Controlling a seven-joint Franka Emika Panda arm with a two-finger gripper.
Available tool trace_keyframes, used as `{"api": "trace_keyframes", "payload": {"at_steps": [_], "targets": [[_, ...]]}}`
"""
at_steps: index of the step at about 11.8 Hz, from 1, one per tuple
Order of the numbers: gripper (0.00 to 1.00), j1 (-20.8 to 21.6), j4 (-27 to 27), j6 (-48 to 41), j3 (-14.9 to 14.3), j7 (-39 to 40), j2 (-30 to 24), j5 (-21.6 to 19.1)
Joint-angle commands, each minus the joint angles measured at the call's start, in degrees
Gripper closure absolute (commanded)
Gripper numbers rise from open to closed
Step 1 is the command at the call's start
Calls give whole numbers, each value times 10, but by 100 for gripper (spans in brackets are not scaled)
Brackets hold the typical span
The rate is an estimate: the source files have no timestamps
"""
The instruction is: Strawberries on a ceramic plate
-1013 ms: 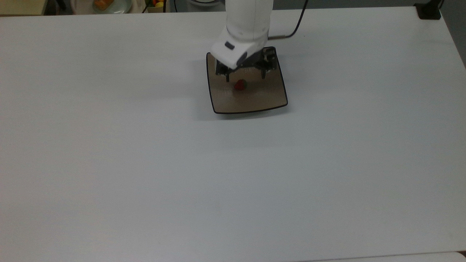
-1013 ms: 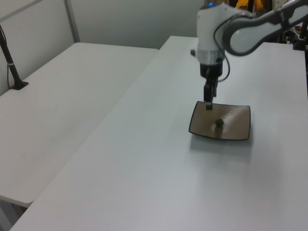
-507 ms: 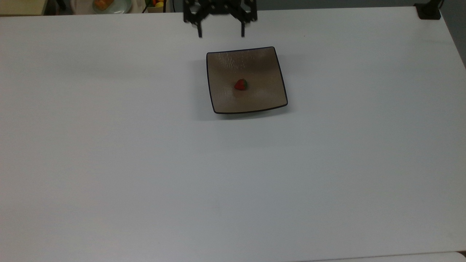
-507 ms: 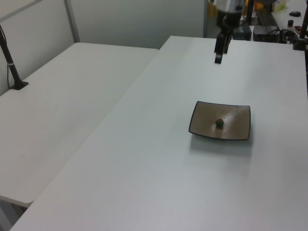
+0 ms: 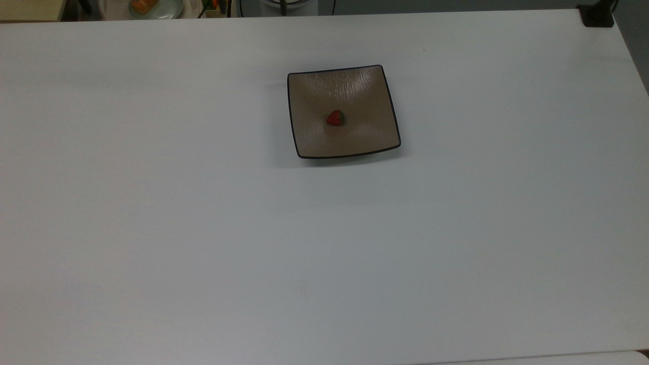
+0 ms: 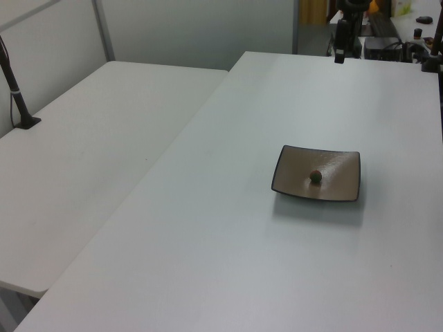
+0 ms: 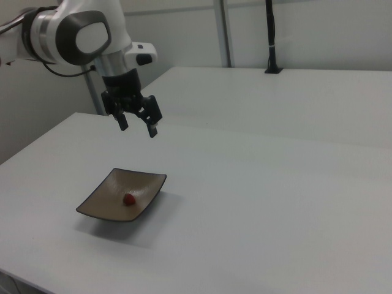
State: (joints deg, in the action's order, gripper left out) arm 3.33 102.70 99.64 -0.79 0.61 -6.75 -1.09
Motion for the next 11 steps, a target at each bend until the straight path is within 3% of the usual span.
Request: {"api": "trace_keyframes", "payload": {"at_steps": [1,3,11], "targets": [[0,-17,-15,9,-3,84,17,5],[0,-24,-57,7,-3,79,38,1],[0,-22,-69,0,1,73,43,0]]}}
